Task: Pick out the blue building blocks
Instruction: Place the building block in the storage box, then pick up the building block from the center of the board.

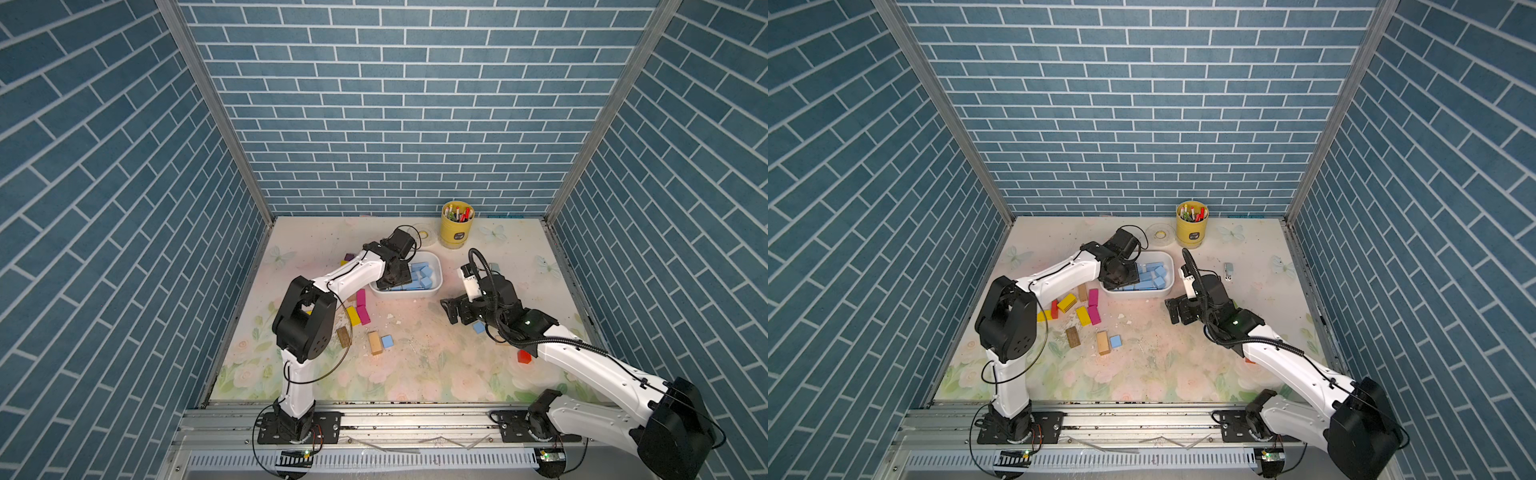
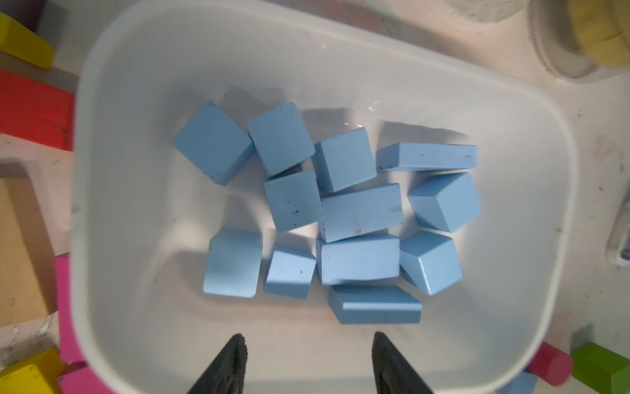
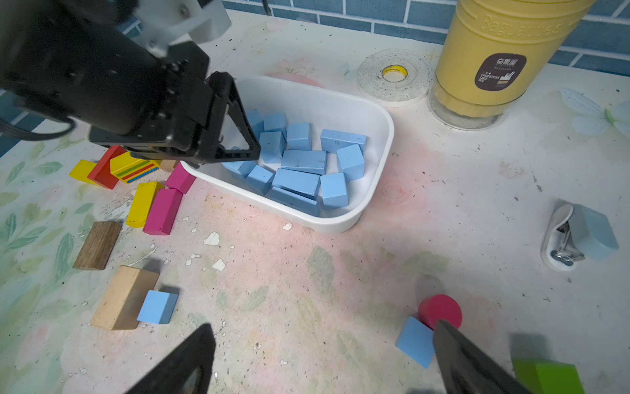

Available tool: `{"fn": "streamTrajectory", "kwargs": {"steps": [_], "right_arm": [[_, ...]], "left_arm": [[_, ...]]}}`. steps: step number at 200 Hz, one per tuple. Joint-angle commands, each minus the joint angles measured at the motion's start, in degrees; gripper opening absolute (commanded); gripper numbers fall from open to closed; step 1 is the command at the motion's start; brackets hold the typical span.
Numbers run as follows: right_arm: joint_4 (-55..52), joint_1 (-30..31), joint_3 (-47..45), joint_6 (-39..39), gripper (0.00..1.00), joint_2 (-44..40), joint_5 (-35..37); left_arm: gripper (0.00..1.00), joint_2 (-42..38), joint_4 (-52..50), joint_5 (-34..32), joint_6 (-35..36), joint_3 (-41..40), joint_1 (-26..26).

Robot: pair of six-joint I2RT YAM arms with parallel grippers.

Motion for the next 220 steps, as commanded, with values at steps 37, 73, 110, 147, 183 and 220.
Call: {"fn": "streamTrajectory", "kwargs": {"steps": [37,73,110,147,183,220], "right_arm": [[0.35,0.24,-0.53,-0.18,0.99,-1.37,-0.60],[0.27,0.25,-0.75,-0.12,0.99,-2.13,-0.52],[-0.04,0.25,-1.10,-0.01,0.99,-3.95,-0.28],[-0.30,0.25,-2.15,0.24,0.99,-6.84,0.12],[-0.08,0.24,-3.15,0.34,0.99,-9.00,0.84],[-0.04,0.21,-3.16,0.26,0.99,-9.25,0.82]], "left_arm": [[0.70,-17.05,2.45,-2.48,-4.89,-14.99,-4.61],[0.75,-22.93,4.19,-3.51,-9.96,-22.09,-8.85],[0.84,-24.72,6.28,-4.31,-14.33,-26.33,-12.16],[0.86,-24.36,7.18,-5.48,-17.07,-28.60,-13.34],[0.86,-20.96,7.34,-5.82,-20.59,-29.10,-14.05],[0.86,-16.68,7.35,-5.78,-21.46,-27.87,-15.33]]}}
